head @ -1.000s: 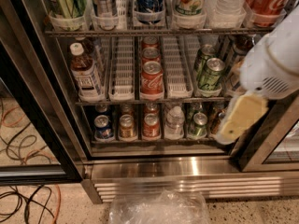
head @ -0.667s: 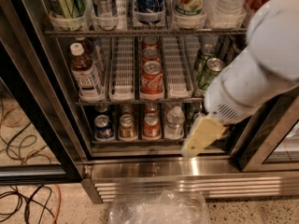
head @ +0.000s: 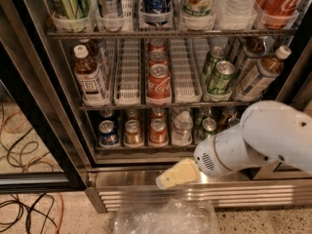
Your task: Pick orange can from bottom shelf of fridge
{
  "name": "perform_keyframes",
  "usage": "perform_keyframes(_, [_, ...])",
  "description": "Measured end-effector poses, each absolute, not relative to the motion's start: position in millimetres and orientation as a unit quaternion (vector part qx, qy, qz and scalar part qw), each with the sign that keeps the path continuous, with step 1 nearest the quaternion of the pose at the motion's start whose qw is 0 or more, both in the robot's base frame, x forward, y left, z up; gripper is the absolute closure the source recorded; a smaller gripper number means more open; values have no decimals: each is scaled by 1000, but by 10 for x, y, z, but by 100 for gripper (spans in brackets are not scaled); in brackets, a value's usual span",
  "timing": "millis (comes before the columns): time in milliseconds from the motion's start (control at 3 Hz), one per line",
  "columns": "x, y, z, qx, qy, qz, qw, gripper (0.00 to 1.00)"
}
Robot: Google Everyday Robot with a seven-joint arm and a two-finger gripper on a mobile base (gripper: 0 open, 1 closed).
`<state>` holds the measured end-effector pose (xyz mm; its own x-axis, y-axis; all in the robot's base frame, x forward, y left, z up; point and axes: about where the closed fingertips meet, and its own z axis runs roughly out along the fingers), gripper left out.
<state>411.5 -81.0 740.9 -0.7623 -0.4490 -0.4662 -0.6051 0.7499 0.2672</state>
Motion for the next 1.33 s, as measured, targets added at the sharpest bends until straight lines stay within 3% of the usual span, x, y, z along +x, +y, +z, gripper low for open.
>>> perform_keyframes(667, [4265,-657,7293,-242,906,249,242,0])
perform_keyframes(1333, [3619,-255,6379,42,886,412,210,0])
